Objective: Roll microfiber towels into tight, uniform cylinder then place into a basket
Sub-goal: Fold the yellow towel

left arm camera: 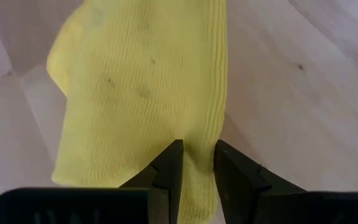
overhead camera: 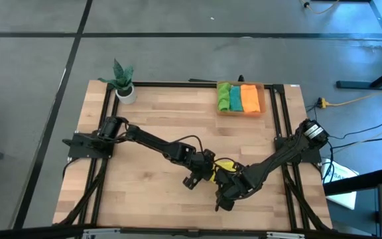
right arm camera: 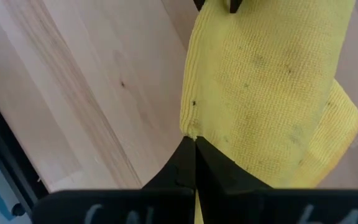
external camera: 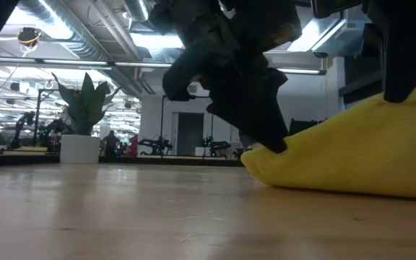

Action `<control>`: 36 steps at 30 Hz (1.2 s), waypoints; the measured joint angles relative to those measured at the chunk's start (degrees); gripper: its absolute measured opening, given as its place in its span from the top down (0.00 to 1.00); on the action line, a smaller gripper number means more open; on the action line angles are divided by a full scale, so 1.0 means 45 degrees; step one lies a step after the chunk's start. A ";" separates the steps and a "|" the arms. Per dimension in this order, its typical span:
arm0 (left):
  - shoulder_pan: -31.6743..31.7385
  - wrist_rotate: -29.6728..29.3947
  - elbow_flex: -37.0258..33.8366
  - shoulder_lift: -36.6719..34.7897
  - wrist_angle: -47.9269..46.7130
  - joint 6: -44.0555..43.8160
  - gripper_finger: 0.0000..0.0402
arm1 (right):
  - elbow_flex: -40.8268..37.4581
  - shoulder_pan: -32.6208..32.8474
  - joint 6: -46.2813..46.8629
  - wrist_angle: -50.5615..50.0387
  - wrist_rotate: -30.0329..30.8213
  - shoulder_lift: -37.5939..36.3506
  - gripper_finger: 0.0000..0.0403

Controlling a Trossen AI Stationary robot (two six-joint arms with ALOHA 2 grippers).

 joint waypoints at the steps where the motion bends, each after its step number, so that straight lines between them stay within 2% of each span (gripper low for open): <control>1: 0.0000 -0.0007 0.0000 -0.0003 -0.0018 -0.0015 0.80 | -0.0002 0.0000 0.0002 -0.0002 0.0000 -0.0001 1.00; 12: -0.0010 -0.0022 -0.0005 -0.0003 0.0012 -0.0407 0.81 | -0.0005 0.0000 0.0019 -0.0066 0.0000 0.0000 1.00; 14: -0.0010 -0.0036 -0.0005 -0.0003 0.0001 -0.0559 0.84 | -0.0005 0.0000 0.0219 -0.0205 0.0000 -0.0001 1.00; 18: 0.0082 -0.0138 -0.0005 -0.0003 0.0122 -0.0559 0.97 | -0.0015 0.0000 0.0626 -0.0468 0.0000 -0.0001 1.00; 22: 0.0337 -0.0270 0.0023 -0.0003 0.0084 -0.0455 0.99 | -0.0015 0.0000 0.0636 -0.0458 0.0007 0.0001 1.00; 28: 0.0826 -0.0137 0.1211 -0.0003 -0.1250 0.0986 1.00 | -0.0015 0.0005 0.1090 -0.0638 0.0046 -0.0021 1.00; 33: 0.1139 0.1184 0.2199 -0.0007 -0.2090 0.2591 1.00 | -0.0015 0.0053 0.2179 -0.1007 0.0102 -0.0031 1.00; 36: 0.1150 0.1352 0.2430 -0.0012 -0.2264 0.3609 1.00 | -0.0015 0.0058 0.2804 -0.1189 0.0102 -0.0035 1.00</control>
